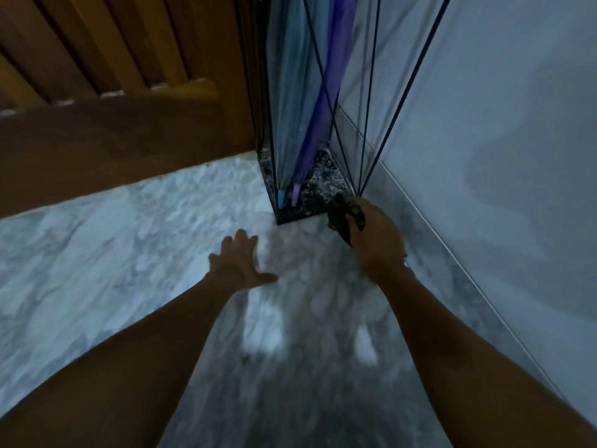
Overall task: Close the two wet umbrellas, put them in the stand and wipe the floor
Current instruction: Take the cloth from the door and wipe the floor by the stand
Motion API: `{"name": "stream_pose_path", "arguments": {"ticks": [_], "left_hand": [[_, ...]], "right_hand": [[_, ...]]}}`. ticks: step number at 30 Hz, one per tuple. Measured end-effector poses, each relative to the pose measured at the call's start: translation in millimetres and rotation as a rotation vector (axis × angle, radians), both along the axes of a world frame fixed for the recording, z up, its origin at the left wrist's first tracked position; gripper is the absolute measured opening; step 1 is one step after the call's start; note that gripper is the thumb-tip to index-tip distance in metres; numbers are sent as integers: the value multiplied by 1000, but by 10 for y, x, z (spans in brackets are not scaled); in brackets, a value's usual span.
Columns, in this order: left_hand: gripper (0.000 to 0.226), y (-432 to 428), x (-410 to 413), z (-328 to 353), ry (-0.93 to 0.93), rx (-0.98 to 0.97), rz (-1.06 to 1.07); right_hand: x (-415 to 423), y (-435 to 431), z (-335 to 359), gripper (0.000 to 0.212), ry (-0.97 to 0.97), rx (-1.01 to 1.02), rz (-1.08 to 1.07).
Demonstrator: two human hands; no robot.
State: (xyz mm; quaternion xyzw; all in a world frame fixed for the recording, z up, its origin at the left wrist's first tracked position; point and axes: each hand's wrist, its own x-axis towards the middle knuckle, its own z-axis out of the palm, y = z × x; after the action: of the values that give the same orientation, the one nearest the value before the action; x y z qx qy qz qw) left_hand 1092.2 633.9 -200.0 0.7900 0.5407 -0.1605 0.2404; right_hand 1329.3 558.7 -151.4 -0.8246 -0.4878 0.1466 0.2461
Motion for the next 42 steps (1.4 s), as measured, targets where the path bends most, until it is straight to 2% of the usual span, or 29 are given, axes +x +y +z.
{"name": "stream_pose_path", "arguments": {"ticks": [3,5,10,14,19,22,24,26,28,30,34,37,39,41,42], "left_hand": [[111,18,-56,-35,-7,24,-11],[111,23,-48,-51,-7,35,-7],[111,32,-25,-144,9,53,6],[112,53,14,-147,-3,48,1],[109,53,29,-141,-36,55,22],[106,47,36,-129,-55,56,34],[108,57,39,-131,-32,42,22],[110,67,41,-135,-19,31,19],[111,66,39,-130,-19,29,19],[112,66,40,-125,-22,27,17],[111,59,16,-141,-28,16,7],[103,112,-53,-114,-79,-11,9],[87,202,-150,-85,-180,-57,42],[72,277,-282,-51,-252,-62,86],[70,312,-362,-64,-272,-35,112]], "right_hand": [[190,132,-14,38,-211,-17,-49],[331,153,-80,41,-273,-55,-54],[441,26,-671,55,-283,-208,59],[44,36,-931,51,-282,-85,-42],[-774,150,-1029,45,-236,-17,305],[-804,212,-1019,43,-274,7,478],[-568,216,-1010,43,-379,26,436],[-226,180,-996,44,-436,3,257],[94,134,-958,44,-422,-92,123],[232,118,-968,44,-414,-185,97],[-90,112,-992,48,-340,-138,44],[-601,182,-998,51,-297,-95,253],[-865,274,-941,50,-294,-53,416],[-955,331,-911,49,-289,-44,459],[-955,313,-914,52,-290,-46,411]]}}
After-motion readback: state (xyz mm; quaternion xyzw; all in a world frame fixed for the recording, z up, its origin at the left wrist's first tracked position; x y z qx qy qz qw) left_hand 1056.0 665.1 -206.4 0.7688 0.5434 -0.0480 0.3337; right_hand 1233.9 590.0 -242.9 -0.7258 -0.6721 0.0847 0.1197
